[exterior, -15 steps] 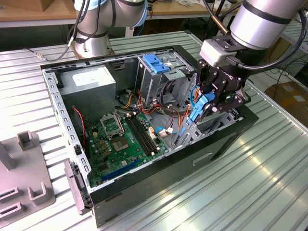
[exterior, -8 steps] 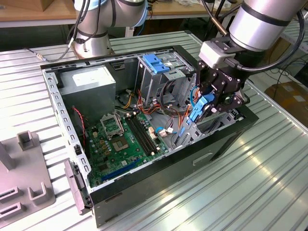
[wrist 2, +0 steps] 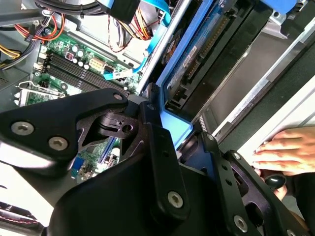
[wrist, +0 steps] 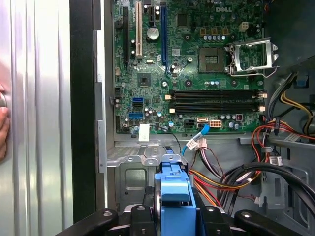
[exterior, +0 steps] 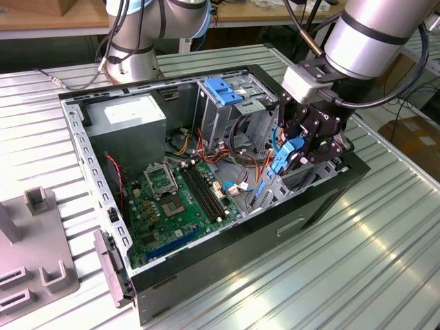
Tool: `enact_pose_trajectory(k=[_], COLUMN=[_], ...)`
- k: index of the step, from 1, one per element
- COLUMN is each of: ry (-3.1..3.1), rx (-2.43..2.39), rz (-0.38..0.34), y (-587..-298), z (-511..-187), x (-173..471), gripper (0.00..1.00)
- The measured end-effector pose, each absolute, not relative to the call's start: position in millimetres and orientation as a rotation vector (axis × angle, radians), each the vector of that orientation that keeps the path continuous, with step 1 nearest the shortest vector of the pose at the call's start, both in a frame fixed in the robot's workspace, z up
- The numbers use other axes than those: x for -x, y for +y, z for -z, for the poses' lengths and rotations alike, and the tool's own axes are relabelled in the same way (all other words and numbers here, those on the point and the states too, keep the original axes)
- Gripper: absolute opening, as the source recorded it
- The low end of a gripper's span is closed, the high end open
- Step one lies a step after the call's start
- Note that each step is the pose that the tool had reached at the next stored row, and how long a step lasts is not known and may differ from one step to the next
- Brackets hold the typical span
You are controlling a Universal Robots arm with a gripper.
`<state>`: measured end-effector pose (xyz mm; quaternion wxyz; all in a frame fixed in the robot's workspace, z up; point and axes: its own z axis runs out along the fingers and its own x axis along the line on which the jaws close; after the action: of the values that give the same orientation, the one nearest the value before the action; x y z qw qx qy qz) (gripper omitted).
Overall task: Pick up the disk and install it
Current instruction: 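Insert the disk into the insertion slot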
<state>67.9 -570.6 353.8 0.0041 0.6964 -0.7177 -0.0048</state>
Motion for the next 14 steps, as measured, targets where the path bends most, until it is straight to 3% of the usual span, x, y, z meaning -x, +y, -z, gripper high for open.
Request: enact_pose_trajectory(k=[14], ry=[-2.249], rx=[-2.182], rz=[0.015], y=[-570.6], z=[-353.2], x=[-67.8], gripper=[0.37])
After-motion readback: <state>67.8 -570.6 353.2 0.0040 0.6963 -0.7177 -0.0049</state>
